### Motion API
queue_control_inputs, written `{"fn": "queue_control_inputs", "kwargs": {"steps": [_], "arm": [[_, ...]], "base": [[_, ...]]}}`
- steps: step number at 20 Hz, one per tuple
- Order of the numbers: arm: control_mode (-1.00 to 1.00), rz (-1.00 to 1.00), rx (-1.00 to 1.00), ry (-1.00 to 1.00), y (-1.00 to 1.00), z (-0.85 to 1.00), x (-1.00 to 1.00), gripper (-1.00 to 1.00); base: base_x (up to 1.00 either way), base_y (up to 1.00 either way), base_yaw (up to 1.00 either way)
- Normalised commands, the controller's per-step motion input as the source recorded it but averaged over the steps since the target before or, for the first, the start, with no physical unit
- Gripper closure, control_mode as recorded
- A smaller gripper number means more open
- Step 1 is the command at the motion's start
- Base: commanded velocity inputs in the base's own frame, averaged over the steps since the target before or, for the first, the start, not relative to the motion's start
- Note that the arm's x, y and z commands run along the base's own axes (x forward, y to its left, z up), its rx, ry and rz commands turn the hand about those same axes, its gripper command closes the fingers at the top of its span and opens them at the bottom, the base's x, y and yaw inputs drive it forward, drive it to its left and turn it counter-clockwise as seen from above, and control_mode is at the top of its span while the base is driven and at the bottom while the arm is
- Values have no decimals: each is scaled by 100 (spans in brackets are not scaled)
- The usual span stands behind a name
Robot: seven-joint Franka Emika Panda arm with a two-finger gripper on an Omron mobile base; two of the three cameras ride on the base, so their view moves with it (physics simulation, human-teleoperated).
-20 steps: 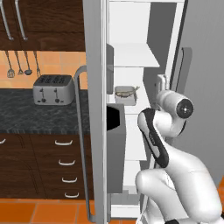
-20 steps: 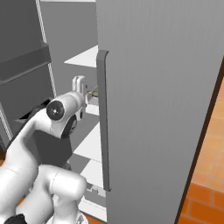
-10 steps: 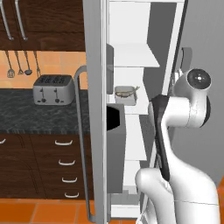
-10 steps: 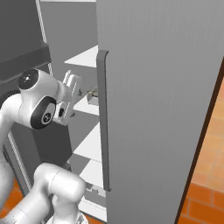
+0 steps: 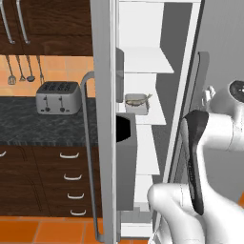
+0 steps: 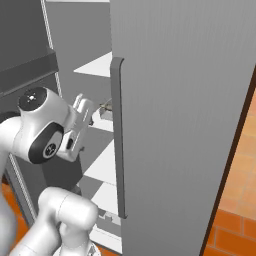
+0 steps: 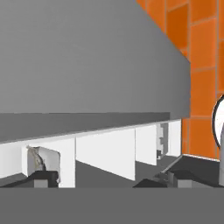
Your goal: Take the meat container that has the fish and place it on the second highest rack of the freezer. Then take the vegetable container that has the sweet potato and squash and place it on the highest rack of the freezer.
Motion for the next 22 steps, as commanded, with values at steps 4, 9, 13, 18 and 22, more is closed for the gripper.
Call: {"fn": "queue_control_inputs", "kwargs": {"steps": [4, 9, 13, 18, 22], "arm": [[100, 15, 0, 2, 0, -11, -31, -100], [100, 0, 0, 0, 0, 0, 0, -100], [100, 0, 0, 0, 0, 0, 0, -100], [100, 0, 0, 0, 0, 0, 0, -100], [100, 0, 0, 0, 0, 0, 0, -100]], "base": [[-50, -29, 18], [-99, -68, 52], [-42, -4, 91], [-14, 3, 100], [-21, 34, 94]]}}
